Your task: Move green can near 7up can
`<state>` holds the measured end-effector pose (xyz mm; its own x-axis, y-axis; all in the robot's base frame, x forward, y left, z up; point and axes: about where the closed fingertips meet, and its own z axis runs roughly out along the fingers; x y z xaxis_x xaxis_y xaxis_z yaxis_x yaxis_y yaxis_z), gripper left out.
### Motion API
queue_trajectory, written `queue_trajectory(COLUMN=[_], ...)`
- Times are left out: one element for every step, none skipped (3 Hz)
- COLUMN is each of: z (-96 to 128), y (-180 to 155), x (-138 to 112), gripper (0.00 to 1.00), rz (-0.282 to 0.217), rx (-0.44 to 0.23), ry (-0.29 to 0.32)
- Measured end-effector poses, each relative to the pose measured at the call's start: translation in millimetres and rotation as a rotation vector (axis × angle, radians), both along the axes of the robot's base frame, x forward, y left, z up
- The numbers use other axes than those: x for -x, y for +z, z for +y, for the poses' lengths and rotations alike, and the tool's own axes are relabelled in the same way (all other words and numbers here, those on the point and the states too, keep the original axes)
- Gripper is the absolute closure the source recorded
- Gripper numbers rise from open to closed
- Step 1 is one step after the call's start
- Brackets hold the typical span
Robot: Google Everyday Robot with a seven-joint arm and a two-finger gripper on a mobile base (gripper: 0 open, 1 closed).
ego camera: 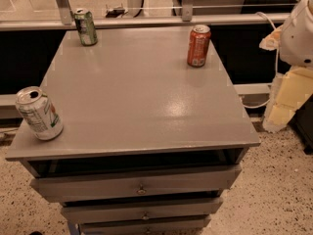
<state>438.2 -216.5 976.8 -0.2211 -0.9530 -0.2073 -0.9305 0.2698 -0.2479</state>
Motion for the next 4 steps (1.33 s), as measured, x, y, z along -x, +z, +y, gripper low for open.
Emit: queue_trajectory(z=[0.0,23.1,62.7,96.9], y=[0.0,-6.7,-14.3,-14.6], x=[0.0,-36.6,-95.2,-136.8], gripper=[0.00,0.00,0.00,0.00], rz=[0.000,-0.044,-0.100,-0.134], rx=[0.000,-0.059,-0.162,-0.258], ry=[0.000,0.017,0.039,0.048])
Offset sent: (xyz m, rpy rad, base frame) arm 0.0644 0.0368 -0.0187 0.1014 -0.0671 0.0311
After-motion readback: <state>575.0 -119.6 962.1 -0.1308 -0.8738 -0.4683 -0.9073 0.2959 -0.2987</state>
